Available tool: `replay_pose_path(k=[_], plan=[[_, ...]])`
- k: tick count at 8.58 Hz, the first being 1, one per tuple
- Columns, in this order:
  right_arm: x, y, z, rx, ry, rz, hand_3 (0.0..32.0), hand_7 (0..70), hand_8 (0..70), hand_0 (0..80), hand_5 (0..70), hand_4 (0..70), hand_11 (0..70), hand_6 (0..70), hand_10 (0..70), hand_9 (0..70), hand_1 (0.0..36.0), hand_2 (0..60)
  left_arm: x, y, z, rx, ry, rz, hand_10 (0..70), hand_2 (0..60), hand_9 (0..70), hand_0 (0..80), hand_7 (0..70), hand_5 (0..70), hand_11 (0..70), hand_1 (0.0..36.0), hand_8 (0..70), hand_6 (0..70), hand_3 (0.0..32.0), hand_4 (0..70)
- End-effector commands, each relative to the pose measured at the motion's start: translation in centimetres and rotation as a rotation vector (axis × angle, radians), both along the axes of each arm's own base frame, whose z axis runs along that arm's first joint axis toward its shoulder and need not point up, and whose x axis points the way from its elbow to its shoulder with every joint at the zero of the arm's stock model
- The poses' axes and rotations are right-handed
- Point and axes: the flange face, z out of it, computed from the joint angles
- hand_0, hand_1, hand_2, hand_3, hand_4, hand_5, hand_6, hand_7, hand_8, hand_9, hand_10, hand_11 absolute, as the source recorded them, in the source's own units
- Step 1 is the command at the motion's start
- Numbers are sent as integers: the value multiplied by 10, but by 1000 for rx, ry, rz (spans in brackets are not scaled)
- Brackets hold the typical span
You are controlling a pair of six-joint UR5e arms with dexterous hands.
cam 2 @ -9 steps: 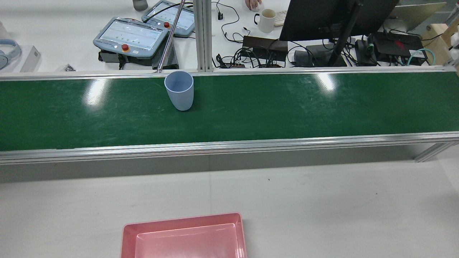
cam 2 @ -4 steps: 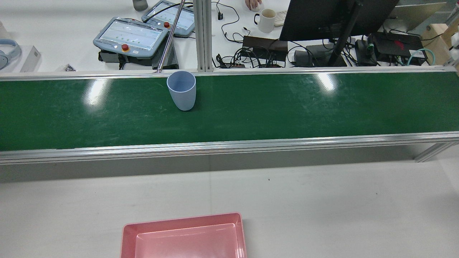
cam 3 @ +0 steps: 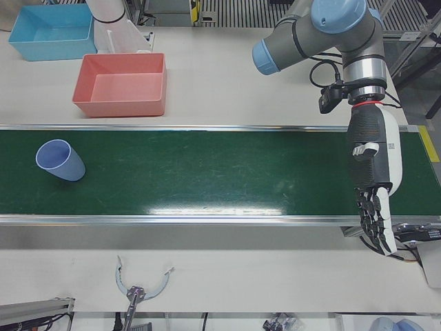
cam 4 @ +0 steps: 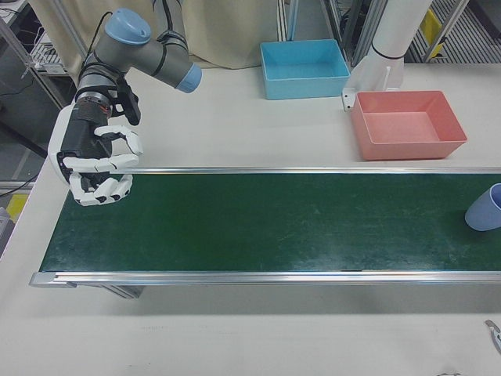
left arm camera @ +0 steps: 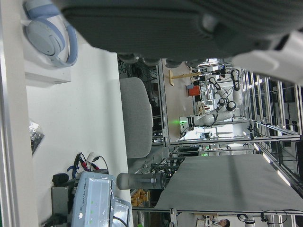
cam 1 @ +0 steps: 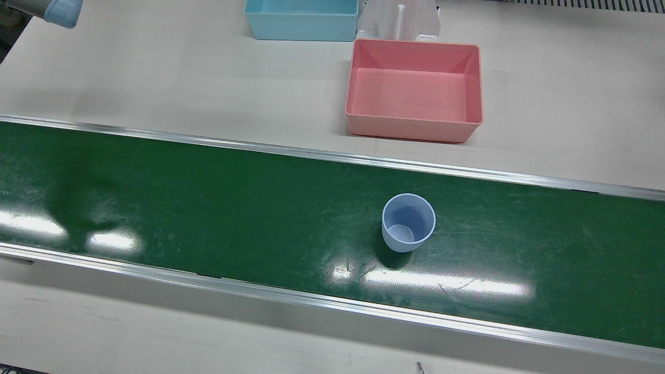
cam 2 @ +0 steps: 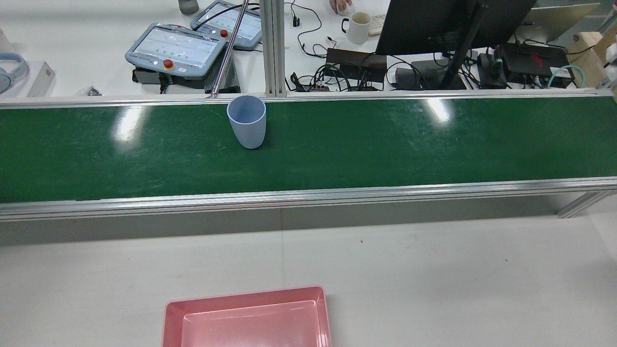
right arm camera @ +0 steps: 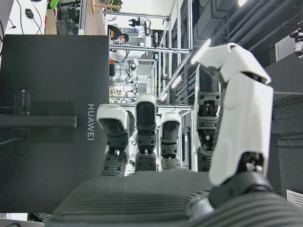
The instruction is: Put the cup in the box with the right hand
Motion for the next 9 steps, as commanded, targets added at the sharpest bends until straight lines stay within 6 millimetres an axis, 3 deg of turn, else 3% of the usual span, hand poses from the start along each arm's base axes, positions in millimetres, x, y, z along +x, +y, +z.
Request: replay_pose_path(k=[1, 9], plan=[[-1, 0, 1, -2, 0, -2, 0, 700, 410, 580, 132, 647, 694, 233, 488, 592, 249, 347, 0, 0, 0, 0, 0, 0, 0, 0, 0, 0, 0, 0, 0, 0, 0, 0, 0, 0], [0, -1, 1, -2, 0, 0, 0, 700, 403, 579, 130, 628, 684, 228, 480, 582, 249, 342, 0, 0, 0, 0, 0, 0, 0, 0, 0, 0, 0, 0, 0, 0, 0, 0, 0, 0]])
